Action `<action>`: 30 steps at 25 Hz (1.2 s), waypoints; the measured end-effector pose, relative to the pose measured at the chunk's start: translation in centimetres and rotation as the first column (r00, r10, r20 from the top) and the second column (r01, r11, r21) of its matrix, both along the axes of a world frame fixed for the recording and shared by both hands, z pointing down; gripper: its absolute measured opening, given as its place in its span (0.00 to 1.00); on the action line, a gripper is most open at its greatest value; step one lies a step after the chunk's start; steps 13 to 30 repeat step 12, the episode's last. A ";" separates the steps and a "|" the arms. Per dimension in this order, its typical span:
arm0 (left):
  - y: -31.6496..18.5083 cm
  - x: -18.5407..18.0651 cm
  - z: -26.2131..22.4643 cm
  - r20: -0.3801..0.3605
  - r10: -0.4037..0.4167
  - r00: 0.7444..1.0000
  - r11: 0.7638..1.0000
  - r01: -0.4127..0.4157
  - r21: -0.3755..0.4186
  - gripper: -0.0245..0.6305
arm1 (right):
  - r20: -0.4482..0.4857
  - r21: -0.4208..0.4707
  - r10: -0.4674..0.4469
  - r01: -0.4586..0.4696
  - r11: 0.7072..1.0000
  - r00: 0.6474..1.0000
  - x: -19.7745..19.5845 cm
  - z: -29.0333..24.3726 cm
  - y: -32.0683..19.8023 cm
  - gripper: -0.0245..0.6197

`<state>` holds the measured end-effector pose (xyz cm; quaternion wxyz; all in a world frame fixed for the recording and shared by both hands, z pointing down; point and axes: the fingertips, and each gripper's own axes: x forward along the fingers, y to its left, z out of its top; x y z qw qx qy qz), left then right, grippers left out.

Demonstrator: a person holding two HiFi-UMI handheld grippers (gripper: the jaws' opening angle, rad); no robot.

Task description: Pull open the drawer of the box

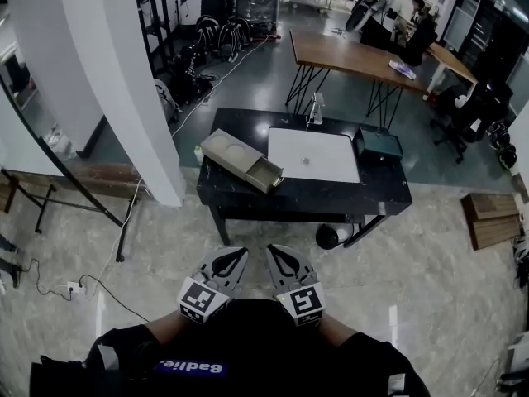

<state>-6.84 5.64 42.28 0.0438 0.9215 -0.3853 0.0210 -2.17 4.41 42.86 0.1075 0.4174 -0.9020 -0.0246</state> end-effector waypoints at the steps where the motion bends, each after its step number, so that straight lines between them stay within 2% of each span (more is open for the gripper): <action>1: 0.0 0.0 0.0 0.000 -0.001 1.000 1.000 0.001 0.000 0.04 | 0.006 0.000 0.002 -0.002 1.000 1.000 0.1 0.1 0.0 0.04; 12: -0.1 0.1 0.2 0.004 0.009 1.000 1.000 -0.009 -0.007 0.04 | 0.038 -0.032 -0.009 0.010 0.999 0.999 -0.4 0.0 -0.1 0.04; 30: -0.1 0.1 0.2 0.004 0.009 1.000 1.000 -0.009 -0.007 0.04 | 0.038 -0.032 -0.009 0.010 0.999 0.999 -0.4 0.0 -0.1 0.04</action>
